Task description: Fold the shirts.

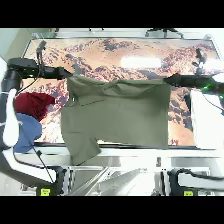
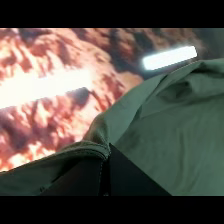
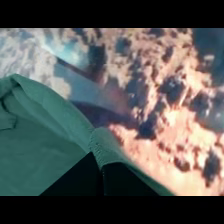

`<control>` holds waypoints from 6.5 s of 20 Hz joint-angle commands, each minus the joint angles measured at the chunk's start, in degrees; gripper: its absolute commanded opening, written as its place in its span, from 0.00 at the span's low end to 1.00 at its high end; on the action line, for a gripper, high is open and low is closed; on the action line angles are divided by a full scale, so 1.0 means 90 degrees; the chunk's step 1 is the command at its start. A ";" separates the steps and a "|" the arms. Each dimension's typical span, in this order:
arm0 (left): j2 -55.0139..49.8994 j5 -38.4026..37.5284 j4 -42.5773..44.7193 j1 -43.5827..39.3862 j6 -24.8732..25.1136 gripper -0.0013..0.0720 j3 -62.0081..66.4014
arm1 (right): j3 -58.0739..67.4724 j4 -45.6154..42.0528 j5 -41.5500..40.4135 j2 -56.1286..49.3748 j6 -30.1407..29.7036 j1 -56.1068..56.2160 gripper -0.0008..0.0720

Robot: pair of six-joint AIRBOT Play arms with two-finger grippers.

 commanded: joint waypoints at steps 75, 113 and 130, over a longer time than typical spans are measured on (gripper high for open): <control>0.4415 0.0682 0.2958 0.0296 -0.2293 0.91 -0.7376 | -0.4823 -0.2096 0.0712 0.1693 0.1627 0.0216 0.51; 0.1404 0.0087 0.1180 0.0129 -0.0639 0.04 -0.1467 | -0.1933 -0.0301 -0.0678 0.0362 0.0770 0.0204 0.04; -0.1960 0.0658 0.1158 -0.0539 -0.0648 0.04 0.1698 | -0.1838 0.0668 -0.1792 -0.0539 -0.0731 0.0202 0.05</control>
